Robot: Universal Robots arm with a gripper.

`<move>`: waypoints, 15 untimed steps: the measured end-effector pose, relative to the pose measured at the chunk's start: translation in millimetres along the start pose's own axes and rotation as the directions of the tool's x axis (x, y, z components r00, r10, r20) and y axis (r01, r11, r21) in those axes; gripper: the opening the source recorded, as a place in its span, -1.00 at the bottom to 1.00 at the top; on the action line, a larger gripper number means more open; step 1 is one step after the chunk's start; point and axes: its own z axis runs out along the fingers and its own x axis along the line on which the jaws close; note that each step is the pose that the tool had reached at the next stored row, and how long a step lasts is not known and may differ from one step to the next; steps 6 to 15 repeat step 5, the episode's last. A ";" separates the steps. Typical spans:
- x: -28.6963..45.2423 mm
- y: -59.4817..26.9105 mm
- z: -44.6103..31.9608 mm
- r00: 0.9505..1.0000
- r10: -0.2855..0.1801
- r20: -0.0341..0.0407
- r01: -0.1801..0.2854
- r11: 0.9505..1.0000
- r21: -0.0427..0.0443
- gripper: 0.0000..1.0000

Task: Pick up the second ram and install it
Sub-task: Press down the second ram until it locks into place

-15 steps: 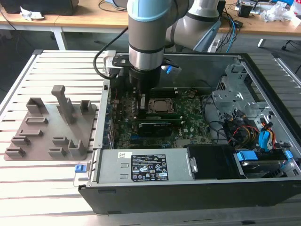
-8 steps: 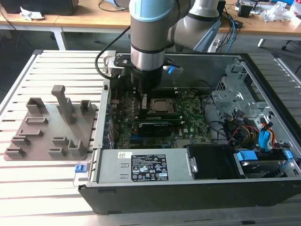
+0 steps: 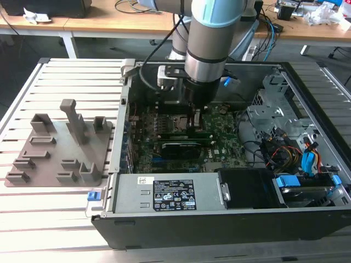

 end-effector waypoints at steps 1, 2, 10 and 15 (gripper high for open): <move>-0.2 0.1 -17.3 1.000 0.000 0.001 0.000 1.000 0.000 -0.79; -0.4 0.5 -27.9 1.000 0.000 0.001 0.000 1.000 0.000 -0.79; -0.4 0.5 -28.1 1.000 0.000 0.001 0.000 1.000 0.000 -0.79; -0.4 0.5 -28.1 1.000 0.000 0.001 0.000 1.000 0.000 -0.79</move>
